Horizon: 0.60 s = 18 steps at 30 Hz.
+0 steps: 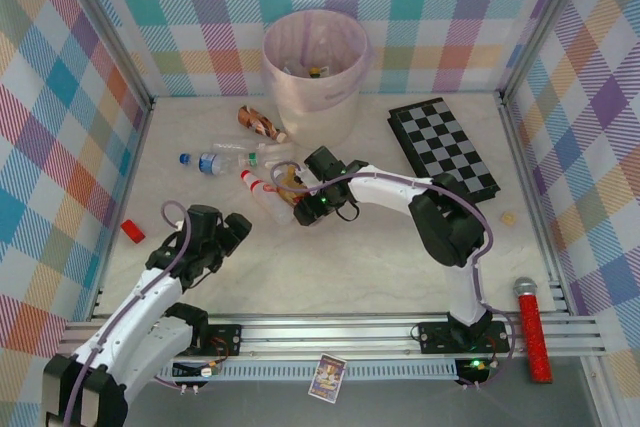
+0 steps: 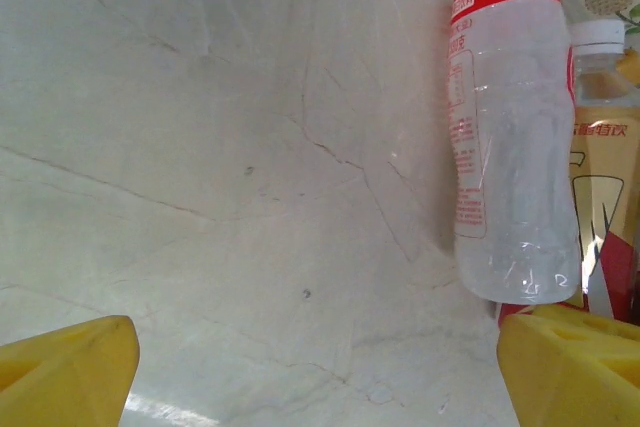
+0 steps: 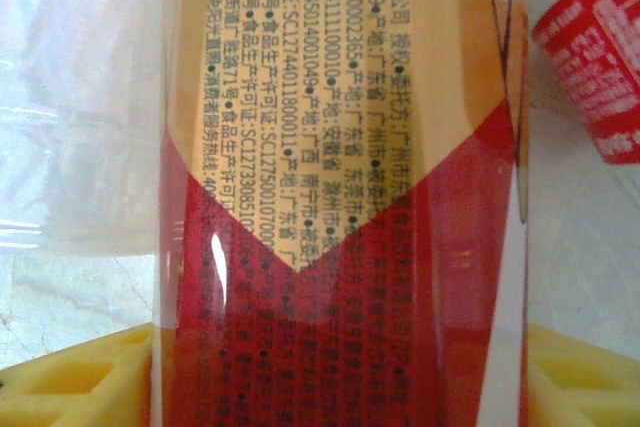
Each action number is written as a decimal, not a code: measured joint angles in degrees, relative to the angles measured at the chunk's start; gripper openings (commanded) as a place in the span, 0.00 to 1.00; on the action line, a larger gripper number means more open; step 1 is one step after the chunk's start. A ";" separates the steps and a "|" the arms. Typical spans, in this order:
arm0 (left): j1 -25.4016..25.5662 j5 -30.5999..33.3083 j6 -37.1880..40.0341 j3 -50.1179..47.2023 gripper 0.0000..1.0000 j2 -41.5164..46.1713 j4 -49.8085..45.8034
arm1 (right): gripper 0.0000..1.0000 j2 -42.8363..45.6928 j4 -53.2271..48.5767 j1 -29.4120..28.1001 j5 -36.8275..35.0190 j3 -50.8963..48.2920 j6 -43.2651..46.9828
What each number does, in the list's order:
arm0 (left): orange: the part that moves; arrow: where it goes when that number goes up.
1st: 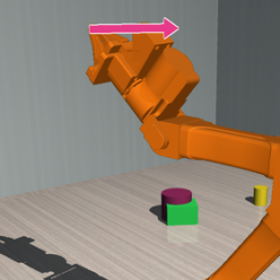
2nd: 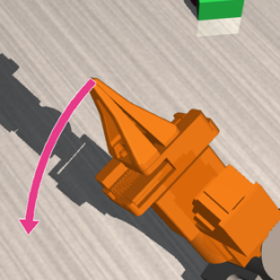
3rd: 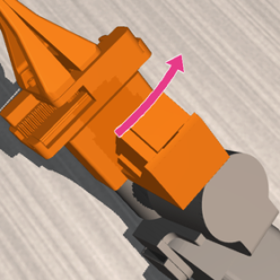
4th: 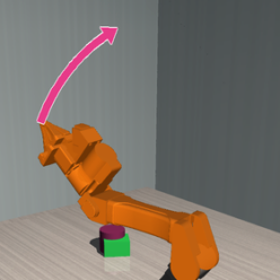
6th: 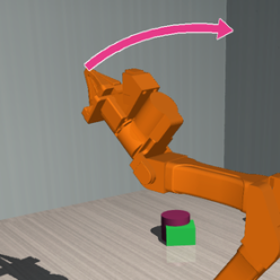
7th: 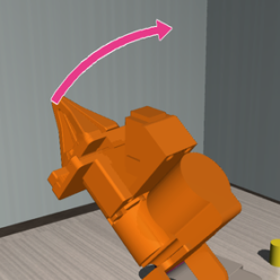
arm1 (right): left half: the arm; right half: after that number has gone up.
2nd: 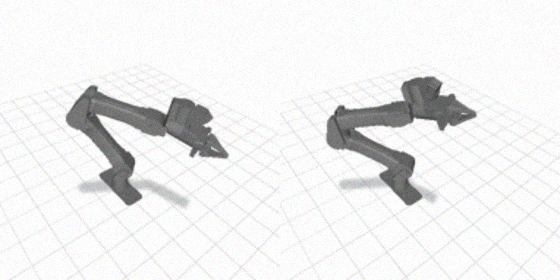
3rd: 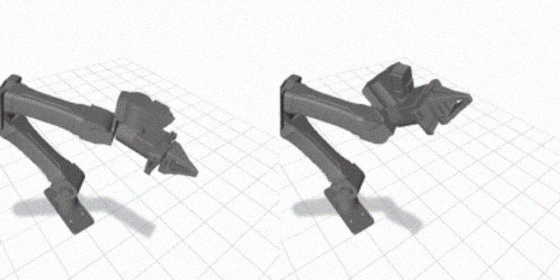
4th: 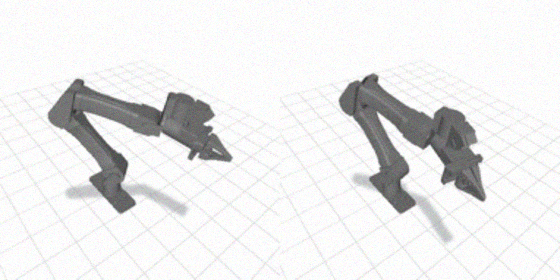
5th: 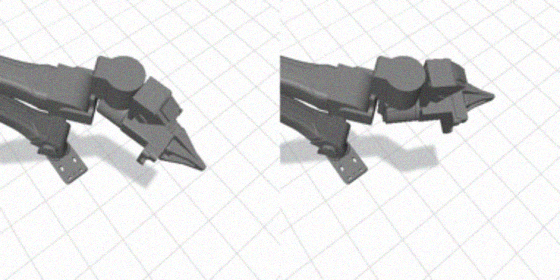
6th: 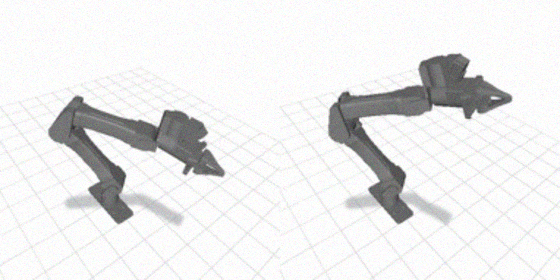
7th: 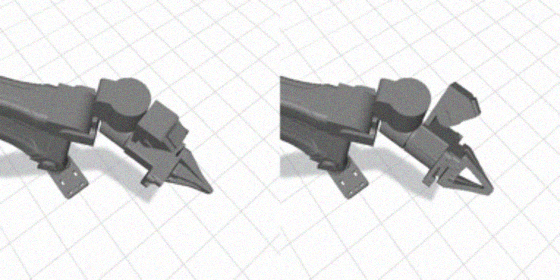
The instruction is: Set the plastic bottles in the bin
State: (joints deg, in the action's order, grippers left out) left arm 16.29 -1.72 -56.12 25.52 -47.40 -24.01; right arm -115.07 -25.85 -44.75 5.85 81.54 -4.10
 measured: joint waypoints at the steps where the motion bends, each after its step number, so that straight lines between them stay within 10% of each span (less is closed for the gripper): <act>1: 0.00 -0.39 -0.20 0.00 0.92 -0.92 0.92 | 0.63 0.37 -0.35 -0.02 -0.22 0.00 0.04; 18: 0.00 -3.89 -1.33 2.38 0.93 -14.51 13.66 | 0.56 22.60 -11.65 -1.07 -0.98 1.33 0.39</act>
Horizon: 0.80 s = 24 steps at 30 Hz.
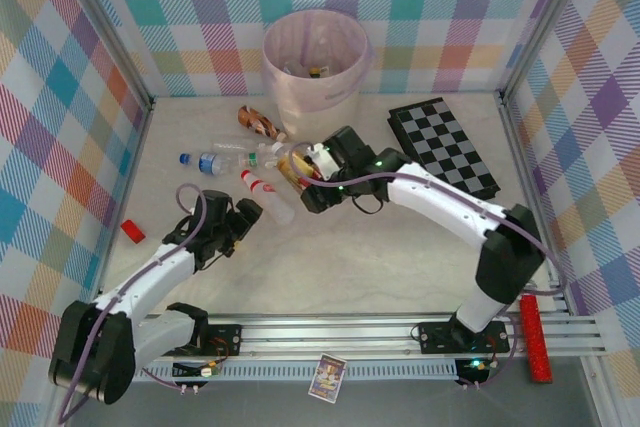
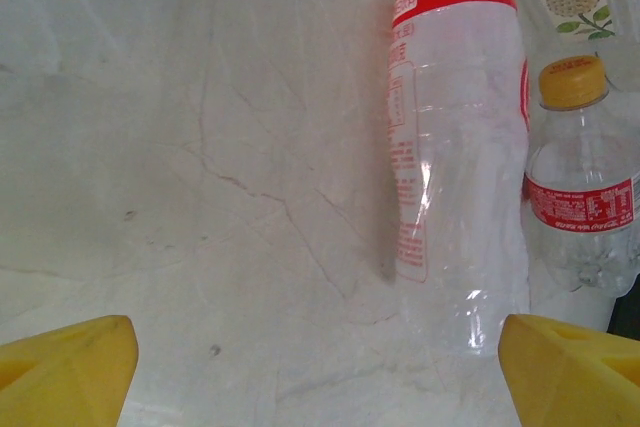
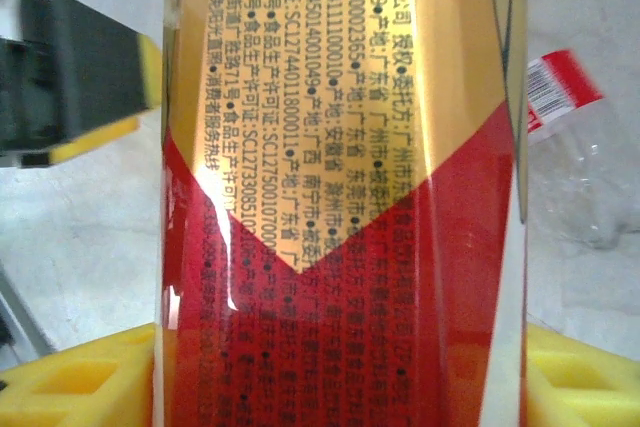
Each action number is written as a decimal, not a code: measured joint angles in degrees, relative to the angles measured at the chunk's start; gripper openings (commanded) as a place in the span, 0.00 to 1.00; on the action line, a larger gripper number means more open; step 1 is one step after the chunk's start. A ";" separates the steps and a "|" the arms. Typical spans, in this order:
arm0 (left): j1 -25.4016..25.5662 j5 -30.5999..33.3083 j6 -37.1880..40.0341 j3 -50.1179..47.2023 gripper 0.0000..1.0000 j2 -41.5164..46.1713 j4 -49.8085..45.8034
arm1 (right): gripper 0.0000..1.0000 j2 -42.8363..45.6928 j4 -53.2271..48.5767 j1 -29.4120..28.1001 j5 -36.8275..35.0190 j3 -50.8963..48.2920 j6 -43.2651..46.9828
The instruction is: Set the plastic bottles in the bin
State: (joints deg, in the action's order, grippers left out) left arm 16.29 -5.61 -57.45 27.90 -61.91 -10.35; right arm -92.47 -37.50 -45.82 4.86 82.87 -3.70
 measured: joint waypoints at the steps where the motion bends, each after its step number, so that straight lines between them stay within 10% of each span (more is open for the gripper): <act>1: 0.07 -0.28 0.02 0.13 0.93 -0.74 0.46 | 0.56 0.44 -0.90 0.00 -0.55 1.31 0.17; 24: 11.96 2.14 2.82 4.17 0.95 -4.98 1.22 | 0.50 -8.17 -6.29 11.72 -9.88 34.47 7.43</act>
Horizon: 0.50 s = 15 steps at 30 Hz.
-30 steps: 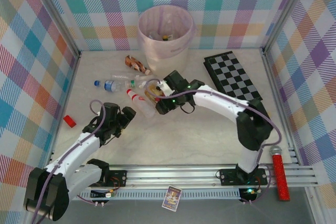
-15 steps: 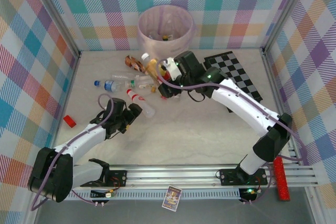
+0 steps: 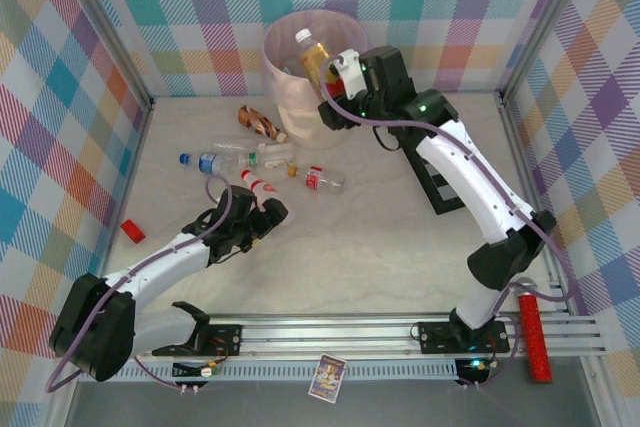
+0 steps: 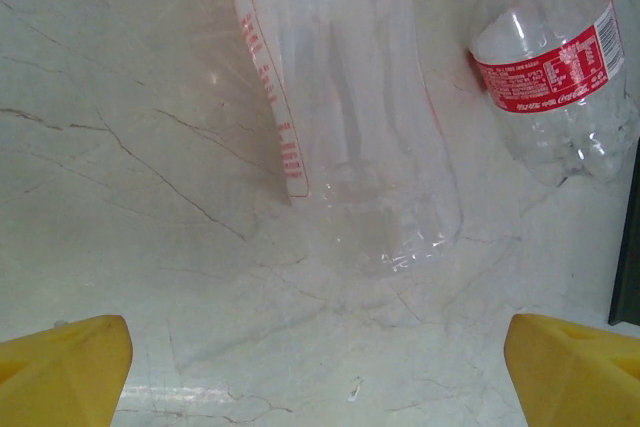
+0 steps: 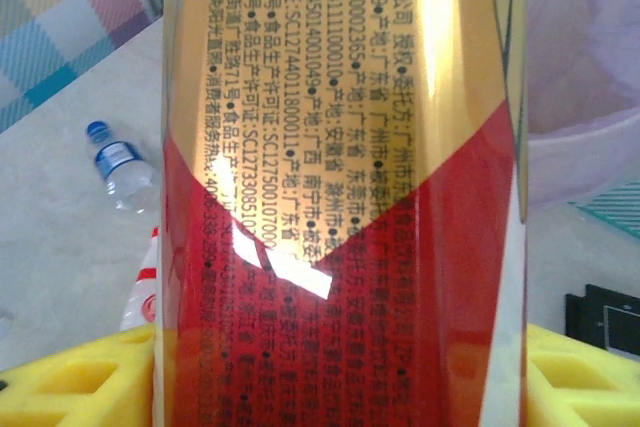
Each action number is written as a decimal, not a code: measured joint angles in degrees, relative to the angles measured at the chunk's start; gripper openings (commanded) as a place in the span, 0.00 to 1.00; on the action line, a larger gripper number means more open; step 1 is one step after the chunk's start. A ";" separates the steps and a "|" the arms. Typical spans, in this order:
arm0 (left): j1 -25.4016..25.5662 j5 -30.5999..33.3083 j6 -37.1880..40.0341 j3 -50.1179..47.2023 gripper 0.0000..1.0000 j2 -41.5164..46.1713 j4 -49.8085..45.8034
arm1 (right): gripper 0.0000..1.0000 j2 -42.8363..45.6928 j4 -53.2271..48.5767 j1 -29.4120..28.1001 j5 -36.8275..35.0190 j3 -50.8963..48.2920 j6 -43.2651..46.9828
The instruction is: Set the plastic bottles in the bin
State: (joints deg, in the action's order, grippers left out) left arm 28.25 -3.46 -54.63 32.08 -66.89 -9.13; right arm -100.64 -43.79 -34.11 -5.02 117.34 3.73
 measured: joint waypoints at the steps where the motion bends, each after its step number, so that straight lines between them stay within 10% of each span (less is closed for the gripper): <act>1: 0.22 0.35 -0.02 0.02 0.95 0.00 -0.15 | 0.49 -1.16 -0.02 0.74 -0.04 1.42 0.15; 15: 3.50 4.33 -1.36 0.44 0.96 3.17 -1.90 | 0.48 -16.81 0.42 6.71 0.55 22.23 0.17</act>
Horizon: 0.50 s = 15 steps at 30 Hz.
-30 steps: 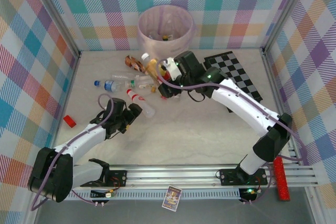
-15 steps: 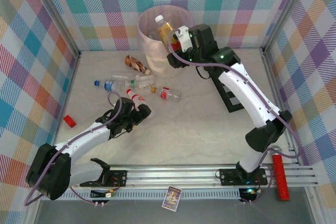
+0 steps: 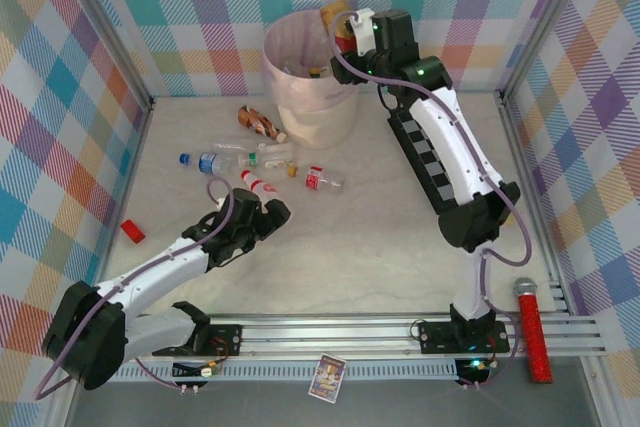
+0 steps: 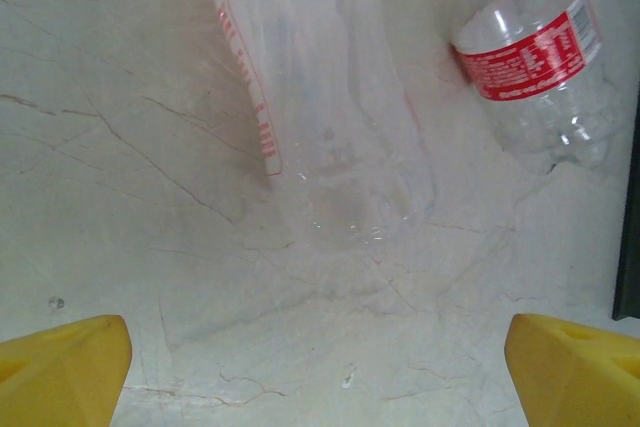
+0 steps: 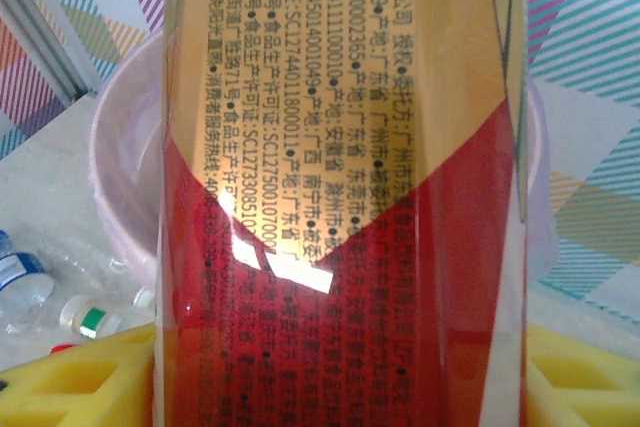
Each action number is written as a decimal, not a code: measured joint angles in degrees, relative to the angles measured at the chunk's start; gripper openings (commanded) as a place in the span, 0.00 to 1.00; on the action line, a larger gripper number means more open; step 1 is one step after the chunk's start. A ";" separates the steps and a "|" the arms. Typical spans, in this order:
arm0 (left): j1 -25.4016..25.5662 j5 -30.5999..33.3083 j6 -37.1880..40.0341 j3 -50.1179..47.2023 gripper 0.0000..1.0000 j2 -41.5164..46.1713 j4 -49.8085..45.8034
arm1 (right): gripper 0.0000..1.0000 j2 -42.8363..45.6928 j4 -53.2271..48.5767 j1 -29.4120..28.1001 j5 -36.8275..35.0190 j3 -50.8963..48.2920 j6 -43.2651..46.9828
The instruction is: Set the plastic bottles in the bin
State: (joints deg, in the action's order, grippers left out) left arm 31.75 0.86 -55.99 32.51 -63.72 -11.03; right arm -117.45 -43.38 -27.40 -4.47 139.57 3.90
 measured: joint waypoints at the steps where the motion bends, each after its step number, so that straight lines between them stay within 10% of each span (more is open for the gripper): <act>1: 0.02 0.11 0.02 0.00 0.96 0.11 -0.09 | 0.48 -1.18 -0.02 0.02 -0.02 1.55 0.00; 15: 0.00 0.33 0.04 1.07 0.95 0.48 -1.36 | 0.53 -9.81 2.45 0.02 0.00 8.72 0.04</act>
State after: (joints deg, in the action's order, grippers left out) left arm 31.75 1.19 -55.94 33.58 -63.24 -12.38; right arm -127.26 -40.93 -27.38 -4.47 148.29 3.95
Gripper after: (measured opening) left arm 0.955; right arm 0.656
